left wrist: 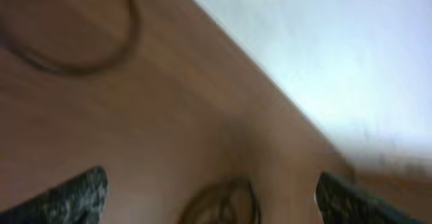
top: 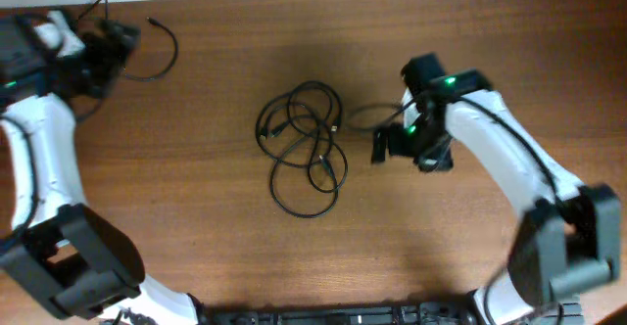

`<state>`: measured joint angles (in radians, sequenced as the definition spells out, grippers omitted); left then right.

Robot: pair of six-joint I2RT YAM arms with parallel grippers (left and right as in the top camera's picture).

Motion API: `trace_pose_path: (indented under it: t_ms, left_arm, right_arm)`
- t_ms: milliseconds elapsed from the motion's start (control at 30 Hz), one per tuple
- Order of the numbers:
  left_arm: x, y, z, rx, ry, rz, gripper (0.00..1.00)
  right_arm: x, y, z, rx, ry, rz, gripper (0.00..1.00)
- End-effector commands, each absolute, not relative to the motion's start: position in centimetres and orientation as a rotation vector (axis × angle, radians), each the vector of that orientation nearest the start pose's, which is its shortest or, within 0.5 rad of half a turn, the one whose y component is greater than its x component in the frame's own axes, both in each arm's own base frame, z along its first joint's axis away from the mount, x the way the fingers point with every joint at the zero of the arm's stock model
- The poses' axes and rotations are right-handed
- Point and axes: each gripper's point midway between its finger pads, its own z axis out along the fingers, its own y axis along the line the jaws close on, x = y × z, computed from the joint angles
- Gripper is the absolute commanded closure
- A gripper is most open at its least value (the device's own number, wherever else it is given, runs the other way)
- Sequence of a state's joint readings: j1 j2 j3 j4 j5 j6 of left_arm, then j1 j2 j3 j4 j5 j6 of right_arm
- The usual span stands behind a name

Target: Untangle cables

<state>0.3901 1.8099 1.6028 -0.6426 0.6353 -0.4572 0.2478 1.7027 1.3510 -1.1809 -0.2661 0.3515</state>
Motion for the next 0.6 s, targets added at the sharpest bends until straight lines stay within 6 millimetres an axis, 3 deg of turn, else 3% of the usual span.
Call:
trace_pose_path:
  t_ms: [0,67,167,300,367,467,567]
  left_arm:
    - [46.1,-0.9,21.0,-0.201,2.413,-0.861,0.01]
    - [44.7,-5.7,19.9,-0.001,2.489,-0.882,0.01]
    - [42.7,-12.3,17.2,0.188,2.627,-0.806,0.01]
    - [39.6,-20.1,14.5,0.437,2.724,-0.770,0.01]
    - [38.7,-21.8,12.7,0.495,2.773,-0.665,0.01]
    - [36.7,-22.6,8.9,0.384,2.933,-0.380,0.05]
    - [35.3,-23.7,7.8,0.370,2.986,-0.346,0.10]
  right_arm:
    - [31.8,9.3,15.5,0.154,3.010,0.344,0.02]
    - [33.1,6.7,16.5,0.253,2.959,0.304,0.02]
    - [33.8,2.2,16.5,0.449,2.922,0.287,0.02]
    - [33.9,-1.3,16.5,0.598,2.885,0.273,0.02]
    - [33.9,-2.0,16.5,0.630,2.877,0.270,0.02]
    - [33.8,-2.3,16.5,0.641,2.873,0.269,0.02]
    - [33.8,-2.3,16.5,0.640,2.874,0.269,0.02]
